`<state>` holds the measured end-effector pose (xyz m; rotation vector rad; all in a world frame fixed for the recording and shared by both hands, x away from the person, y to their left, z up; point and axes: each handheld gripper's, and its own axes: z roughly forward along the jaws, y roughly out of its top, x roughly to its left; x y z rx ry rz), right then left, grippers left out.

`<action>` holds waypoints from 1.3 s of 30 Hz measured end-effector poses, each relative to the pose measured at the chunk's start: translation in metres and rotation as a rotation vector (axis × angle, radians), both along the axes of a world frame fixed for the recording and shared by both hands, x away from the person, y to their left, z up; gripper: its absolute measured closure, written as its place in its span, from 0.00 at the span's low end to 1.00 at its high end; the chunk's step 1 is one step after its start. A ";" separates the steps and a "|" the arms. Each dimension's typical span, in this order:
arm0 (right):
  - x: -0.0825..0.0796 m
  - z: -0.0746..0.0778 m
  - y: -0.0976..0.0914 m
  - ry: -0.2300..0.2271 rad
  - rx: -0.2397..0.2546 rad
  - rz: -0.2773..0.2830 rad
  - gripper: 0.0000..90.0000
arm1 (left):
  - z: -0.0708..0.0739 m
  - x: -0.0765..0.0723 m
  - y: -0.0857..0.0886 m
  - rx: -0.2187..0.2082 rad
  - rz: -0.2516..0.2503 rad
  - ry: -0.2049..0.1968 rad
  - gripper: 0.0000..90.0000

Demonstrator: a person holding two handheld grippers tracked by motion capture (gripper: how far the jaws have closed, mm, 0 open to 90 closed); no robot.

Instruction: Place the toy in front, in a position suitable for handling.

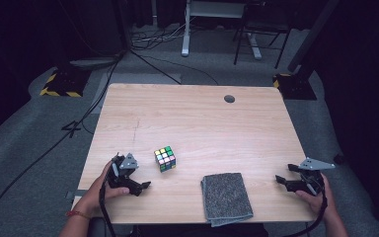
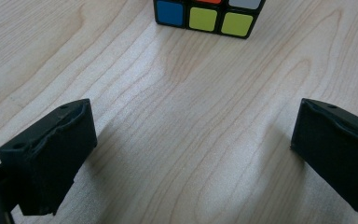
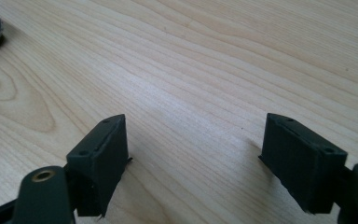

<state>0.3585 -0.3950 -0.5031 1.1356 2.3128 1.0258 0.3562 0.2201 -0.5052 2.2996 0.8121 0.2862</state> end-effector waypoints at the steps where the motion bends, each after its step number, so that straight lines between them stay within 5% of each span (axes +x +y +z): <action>1: 0.000 0.000 0.000 0.000 -0.001 -0.002 0.25 | 0.000 0.000 0.000 0.000 0.000 0.000 0.01; 18: -0.001 0.005 0.005 -0.026 -0.045 0.038 0.26 | 0.000 -0.001 0.000 0.001 0.010 -0.001 0.01; 21: -0.008 0.024 0.017 -0.061 -0.011 0.117 0.32 | 0.000 -0.001 0.000 0.002 0.010 -0.002 0.01; 26: -0.018 0.041 0.034 -0.061 -0.009 0.224 0.33 | 0.000 -0.001 0.000 0.001 0.015 -0.002 0.01; 30: -0.024 0.055 0.050 -0.055 0.053 0.318 0.32 | 0.000 -0.001 0.000 0.001 0.017 -0.002 0.01; 39: -0.041 0.067 0.117 -0.051 -0.022 0.534 0.33 | 0.000 -0.002 0.000 0.004 0.020 -0.005 0.01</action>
